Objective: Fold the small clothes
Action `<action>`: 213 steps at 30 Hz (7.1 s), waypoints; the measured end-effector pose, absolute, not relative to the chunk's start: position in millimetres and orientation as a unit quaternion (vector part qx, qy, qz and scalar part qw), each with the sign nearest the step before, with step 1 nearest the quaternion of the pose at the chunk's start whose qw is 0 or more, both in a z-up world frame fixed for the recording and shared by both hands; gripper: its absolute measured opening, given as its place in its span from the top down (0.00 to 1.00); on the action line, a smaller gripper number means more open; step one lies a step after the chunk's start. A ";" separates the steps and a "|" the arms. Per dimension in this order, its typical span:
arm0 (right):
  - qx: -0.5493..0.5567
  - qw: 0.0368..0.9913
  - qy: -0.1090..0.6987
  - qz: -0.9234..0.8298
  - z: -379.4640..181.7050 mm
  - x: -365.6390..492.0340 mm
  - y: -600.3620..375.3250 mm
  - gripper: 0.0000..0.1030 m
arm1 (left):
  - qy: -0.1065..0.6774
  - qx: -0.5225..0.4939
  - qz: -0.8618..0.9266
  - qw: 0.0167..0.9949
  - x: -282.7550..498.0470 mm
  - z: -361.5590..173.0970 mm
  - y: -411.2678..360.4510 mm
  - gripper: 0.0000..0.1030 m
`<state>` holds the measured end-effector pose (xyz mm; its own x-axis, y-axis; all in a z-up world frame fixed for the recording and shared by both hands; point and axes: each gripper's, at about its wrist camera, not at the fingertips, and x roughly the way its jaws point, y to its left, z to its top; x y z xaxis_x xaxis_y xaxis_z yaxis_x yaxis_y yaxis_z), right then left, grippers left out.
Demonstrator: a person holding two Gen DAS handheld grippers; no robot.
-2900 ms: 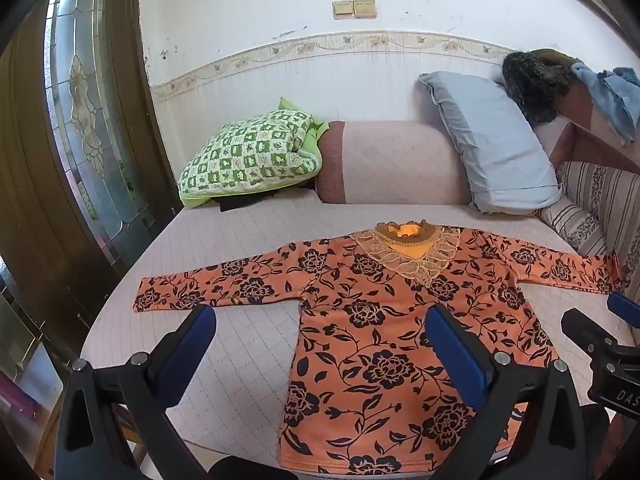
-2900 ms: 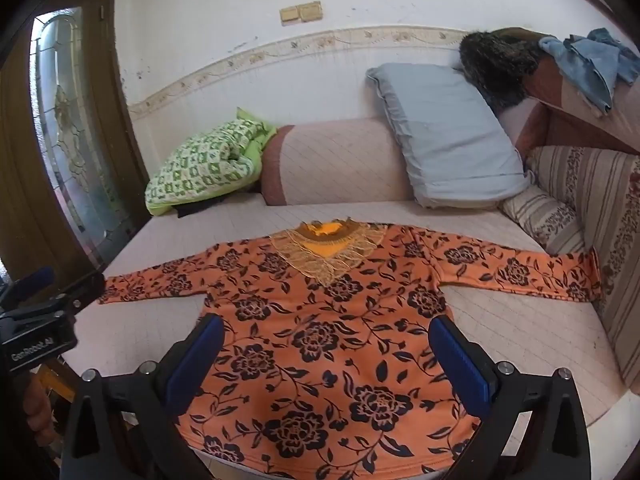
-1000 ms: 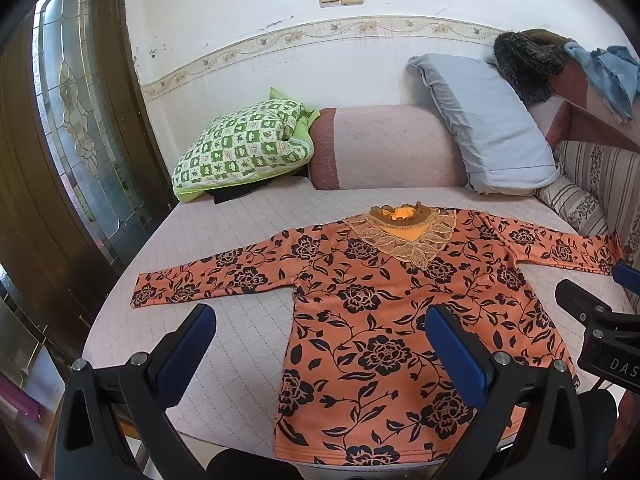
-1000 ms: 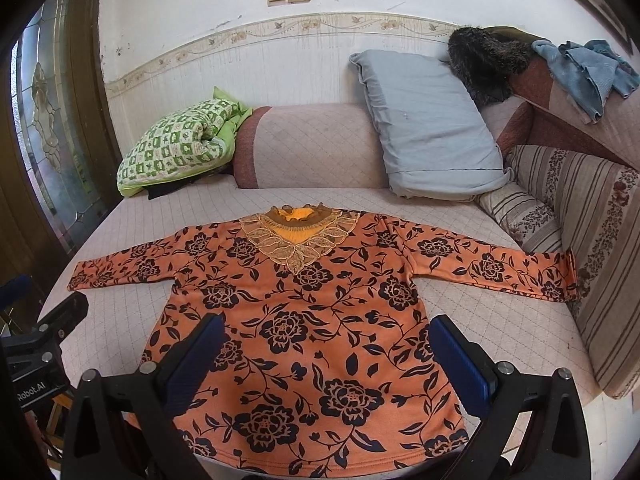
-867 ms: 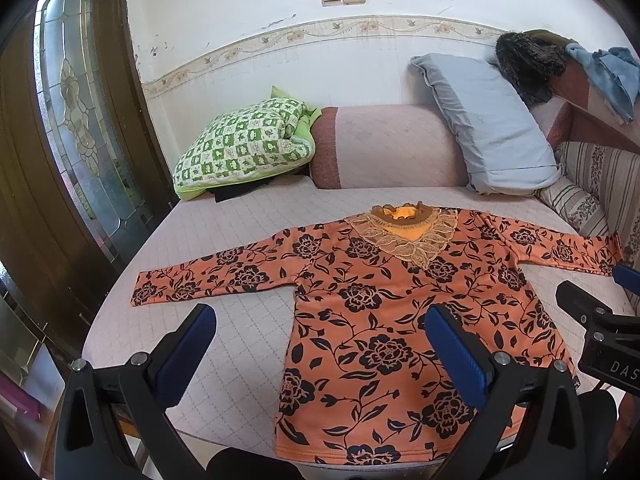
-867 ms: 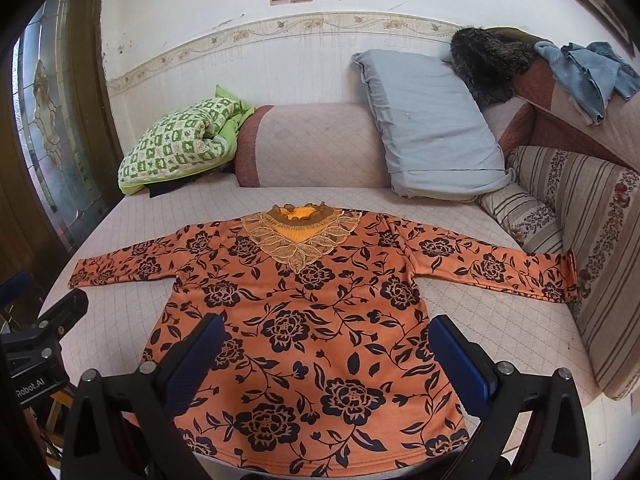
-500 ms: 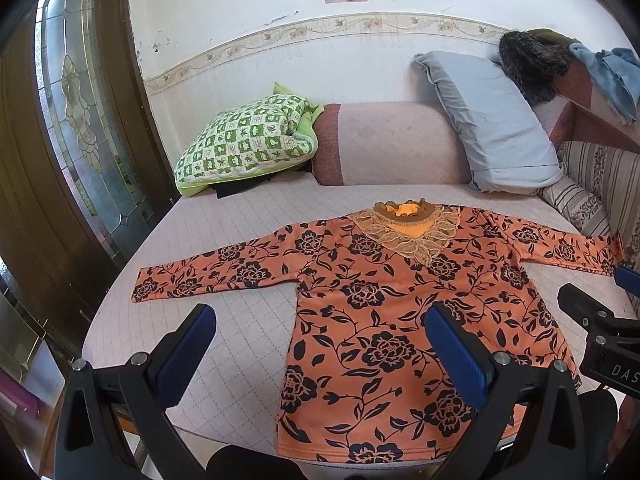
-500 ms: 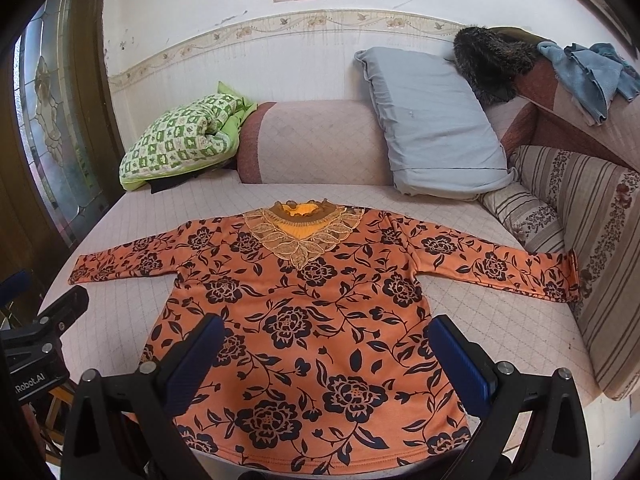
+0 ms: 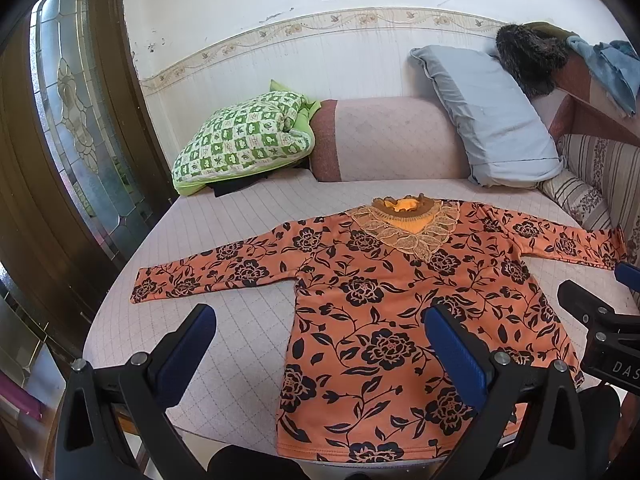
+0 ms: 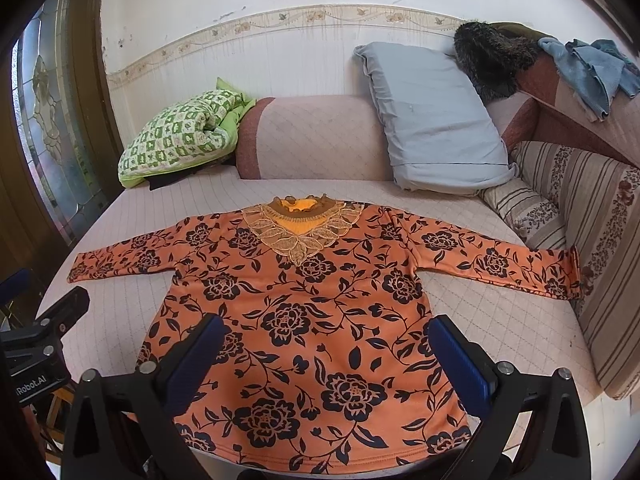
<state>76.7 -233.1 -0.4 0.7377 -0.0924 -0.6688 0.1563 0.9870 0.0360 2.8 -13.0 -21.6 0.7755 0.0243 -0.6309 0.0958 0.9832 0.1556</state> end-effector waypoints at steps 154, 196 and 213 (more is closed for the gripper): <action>0.020 0.889 0.421 0.180 -165.1 310.6 -88.4 0.61 | 0.388 -0.437 0.296 0.756 202.6 -208.7 416.7 0.33; 0.262 0.914 0.309 0.007 -127.4 235.8 -369.0 0.62 | 0.361 -0.155 -0.034 0.919 300.7 -80.6 36.2 0.96; 0.373 0.883 0.282 -0.040 -119.2 222.8 -467.6 0.37 | 0.438 -0.028 -0.205 0.875 270.0 -102.4 -141.9 0.33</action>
<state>222.8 -467.6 -119.2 0.8381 0.1394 -0.5275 0.2805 0.7191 0.6358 270.0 -141.9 -102.4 0.5323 -0.3831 -0.7549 0.3335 0.9145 -0.2290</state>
